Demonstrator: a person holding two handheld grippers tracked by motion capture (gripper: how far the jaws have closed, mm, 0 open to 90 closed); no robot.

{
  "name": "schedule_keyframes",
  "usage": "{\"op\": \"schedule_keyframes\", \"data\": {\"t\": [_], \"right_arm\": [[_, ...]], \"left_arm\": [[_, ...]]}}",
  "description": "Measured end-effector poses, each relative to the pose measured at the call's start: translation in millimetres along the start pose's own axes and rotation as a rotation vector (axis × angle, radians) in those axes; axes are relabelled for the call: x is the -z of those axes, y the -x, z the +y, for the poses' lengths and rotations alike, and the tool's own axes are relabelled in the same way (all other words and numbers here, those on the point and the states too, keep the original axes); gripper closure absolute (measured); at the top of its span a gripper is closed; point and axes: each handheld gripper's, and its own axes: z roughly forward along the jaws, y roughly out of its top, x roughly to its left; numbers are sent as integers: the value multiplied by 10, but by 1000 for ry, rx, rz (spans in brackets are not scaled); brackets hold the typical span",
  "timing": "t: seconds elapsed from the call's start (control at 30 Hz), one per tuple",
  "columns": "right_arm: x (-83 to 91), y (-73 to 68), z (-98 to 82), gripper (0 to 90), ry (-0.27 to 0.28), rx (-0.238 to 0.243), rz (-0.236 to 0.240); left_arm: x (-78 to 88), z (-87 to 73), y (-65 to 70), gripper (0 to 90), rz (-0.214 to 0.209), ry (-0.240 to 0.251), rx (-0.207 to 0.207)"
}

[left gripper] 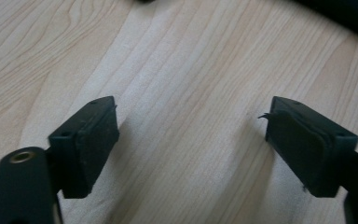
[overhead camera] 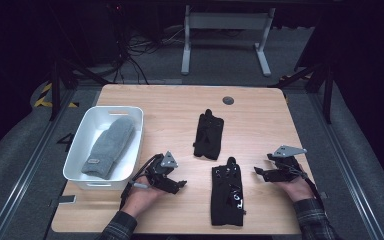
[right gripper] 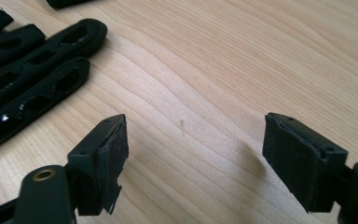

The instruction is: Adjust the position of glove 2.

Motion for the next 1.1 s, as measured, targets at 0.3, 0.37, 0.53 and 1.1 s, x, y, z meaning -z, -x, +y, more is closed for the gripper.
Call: {"op": "schedule_keyframes", "data": {"t": [0.3,0.37,0.53,1.1], "right_arm": [[-41,37,-48,203,28,-30,7],[-41,37,-48,201,28,-29,8],[-43,38,-49,197,28,-30,9],[-43,39,-49,195,28,-30,10]], "left_arm": [[38,266,-123,872,-101,76,7],[16,344,-162,900,-101,60,8],[-82,497,-286,900,-97,55,20],[-560,1081,-626,900,-31,67,55]]}}
